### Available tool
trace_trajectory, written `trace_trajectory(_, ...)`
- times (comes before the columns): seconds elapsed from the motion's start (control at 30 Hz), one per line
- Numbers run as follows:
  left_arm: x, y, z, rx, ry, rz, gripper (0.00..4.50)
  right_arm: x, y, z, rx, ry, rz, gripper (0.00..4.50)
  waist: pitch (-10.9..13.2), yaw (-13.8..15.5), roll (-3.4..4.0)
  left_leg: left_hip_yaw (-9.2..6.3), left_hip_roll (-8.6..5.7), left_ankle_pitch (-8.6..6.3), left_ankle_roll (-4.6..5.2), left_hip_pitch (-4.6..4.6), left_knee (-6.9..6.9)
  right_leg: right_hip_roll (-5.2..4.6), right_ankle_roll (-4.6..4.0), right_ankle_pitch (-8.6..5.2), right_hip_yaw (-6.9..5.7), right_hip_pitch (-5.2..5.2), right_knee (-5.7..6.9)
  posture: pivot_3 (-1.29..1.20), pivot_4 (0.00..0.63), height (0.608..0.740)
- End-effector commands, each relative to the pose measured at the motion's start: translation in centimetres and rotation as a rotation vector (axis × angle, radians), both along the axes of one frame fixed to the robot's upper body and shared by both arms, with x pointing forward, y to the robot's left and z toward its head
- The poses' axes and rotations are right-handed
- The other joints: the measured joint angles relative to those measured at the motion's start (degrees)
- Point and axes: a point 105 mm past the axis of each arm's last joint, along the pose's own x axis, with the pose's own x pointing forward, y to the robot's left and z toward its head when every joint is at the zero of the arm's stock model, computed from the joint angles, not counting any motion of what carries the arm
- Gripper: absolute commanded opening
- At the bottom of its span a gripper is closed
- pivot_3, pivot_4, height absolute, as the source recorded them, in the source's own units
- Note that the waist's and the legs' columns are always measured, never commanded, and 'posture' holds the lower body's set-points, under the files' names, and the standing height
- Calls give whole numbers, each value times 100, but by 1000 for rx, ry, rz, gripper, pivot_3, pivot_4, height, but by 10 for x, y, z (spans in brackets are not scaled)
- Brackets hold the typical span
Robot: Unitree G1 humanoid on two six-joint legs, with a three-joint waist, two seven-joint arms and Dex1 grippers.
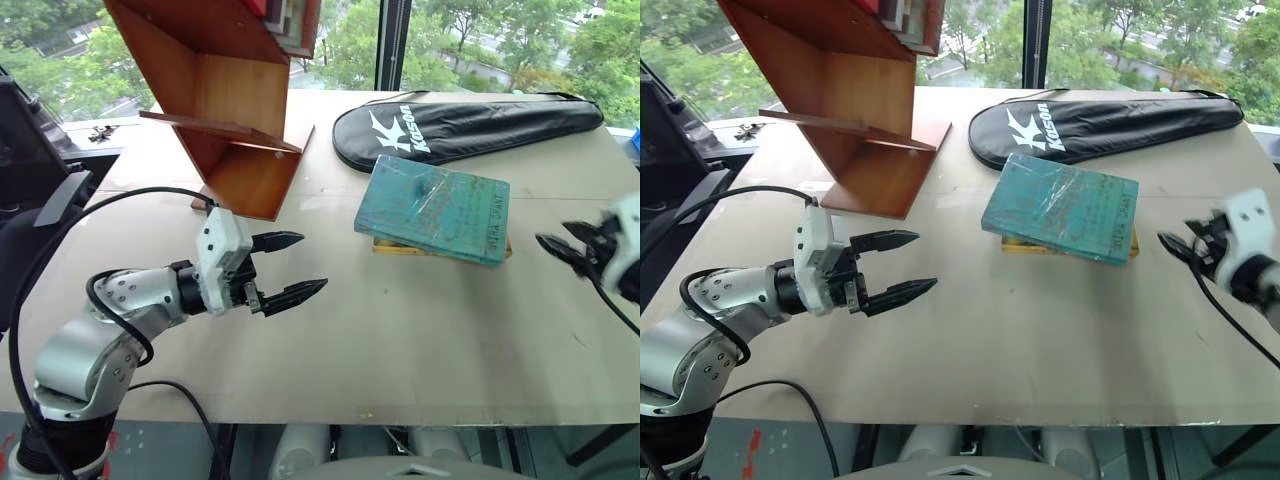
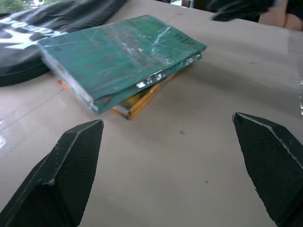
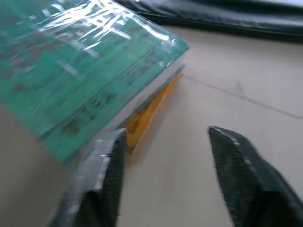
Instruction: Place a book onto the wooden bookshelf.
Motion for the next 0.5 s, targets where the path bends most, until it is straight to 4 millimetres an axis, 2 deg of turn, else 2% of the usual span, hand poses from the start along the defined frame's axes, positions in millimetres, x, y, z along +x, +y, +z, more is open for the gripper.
trace_trajectory(0.03, -5, -6, 5, -14, -22, -16, 4500, 27, -15, -4, -119, 57, -122, 532, 0, 22, 0, 0, 0, 0, -1, 0, 0, 2, 0, 0, 0, 0, 0, 0, 150, 740)
trace_trajectory(0.07, -5, -7, 5, -18, -24, -15, 4500, 34, -14, -5, -134, 71, -118, 179, 0, 39, 0, -1, 0, 1, -1, -9, 0, 2, 0, -1, -2, -8, -3, 0, 150, 740)
trace_trajectory(0.1, -6, -8, 5, -23, -24, -15, 4500, 42, -13, -6, -165, 83, -118, 42, 0, 45, 0, 0, 0, 1, -2, -17, 0, 3, 0, -1, -2, -15, -6, 0, 150, 740)
trace_trajectory(0.27, -7, -9, 5, -34, -32, -6, 4500, 64, -9, -17, -257, 198, -47, 42, 1, 52, 1, 2, -2, 1, -2, -86, 8, 4, 5, 1, -3, -73, -9, 0, 150, 740)
trace_trajectory(0.37, -8, -8, 4, -32, -30, -3, 4500, 64, -8, -29, -253, 284, 18, 42, 1, 58, 1, 3, -2, 1, -2, -90, 5, 4, 5, 1, -3, -77, -11, 0, 150, 740)
trace_trajectory(0.5, -9, -5, 3, -37, -27, 7, 4500, 52, 9, -33, -164, 363, 161, 42, 0, 52, 1, 2, -2, 1, -2, -91, 3, 4, 5, 1, -5, -77, -10, 0, 150, 740)
